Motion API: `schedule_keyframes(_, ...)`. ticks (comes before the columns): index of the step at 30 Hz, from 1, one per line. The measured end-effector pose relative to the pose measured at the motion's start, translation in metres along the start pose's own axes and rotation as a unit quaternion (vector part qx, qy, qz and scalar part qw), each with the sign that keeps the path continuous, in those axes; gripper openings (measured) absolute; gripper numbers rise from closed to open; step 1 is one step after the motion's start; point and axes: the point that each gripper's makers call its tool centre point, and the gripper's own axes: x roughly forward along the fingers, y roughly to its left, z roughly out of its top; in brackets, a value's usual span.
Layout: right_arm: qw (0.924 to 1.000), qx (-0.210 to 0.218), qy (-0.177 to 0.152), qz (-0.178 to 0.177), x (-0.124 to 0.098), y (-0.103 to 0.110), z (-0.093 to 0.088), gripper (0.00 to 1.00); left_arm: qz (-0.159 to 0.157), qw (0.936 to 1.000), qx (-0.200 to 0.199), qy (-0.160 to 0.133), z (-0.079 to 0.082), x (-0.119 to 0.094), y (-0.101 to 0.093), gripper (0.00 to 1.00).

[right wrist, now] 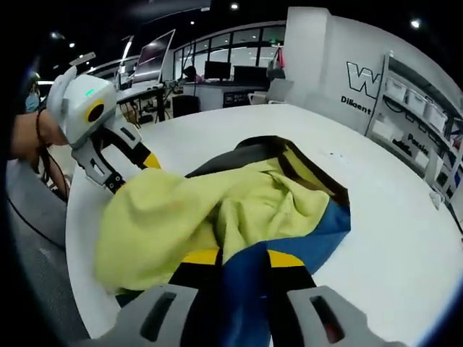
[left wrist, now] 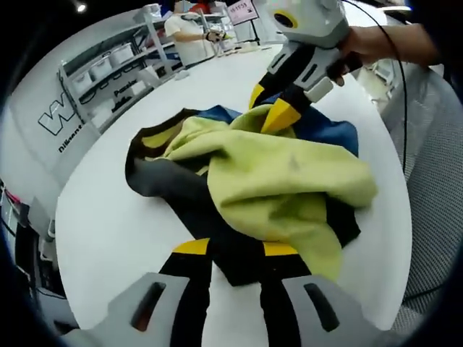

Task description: Fold the garment on the visible template until the final outline fits inside the template.

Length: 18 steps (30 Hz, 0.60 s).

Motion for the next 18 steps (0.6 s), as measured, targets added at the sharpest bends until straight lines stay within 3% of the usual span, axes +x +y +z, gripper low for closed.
schedule_keyframes(6,0.9999,0.010,0.010,0.006,-0.001,-0.002,-0.011,0.05,-0.016,0.9998,-0.013,-0.007,0.002,0.003,-0.004,0.11)
schedule_keyframes(7,0.9999,0.010,0.011,0.006,-0.001,-0.002,-0.011,0.04,-0.007,0.9995,0.028,-0.015,0.005,0.004,-0.002,0.10)
schedule_keyframes(9,0.9998,0.015,0.013,0.008,0.000,-0.003,-0.014,0.04,-0.012,0.9998,0.012,-0.013,0.003,0.004,-0.006,0.03)
schedule_keyframes(10,0.9997,0.019,0.013,0.009,0.000,-0.003,-0.015,0.03,-0.032,0.9993,-0.011,-0.014,0.002,0.005,-0.014,0.00)
schedule_keyframes(11,0.9995,0.029,0.011,0.010,0.001,-0.004,-0.016,0.03,-0.032,0.9987,-0.033,-0.021,0.002,0.006,-0.013,0.00)
schedule_keyframes(18,0.9990,0.032,0.029,0.008,0.001,-0.005,-0.028,0.01,-0.018,0.9982,-0.052,-0.023,0.000,0.006,-0.008,0.00)
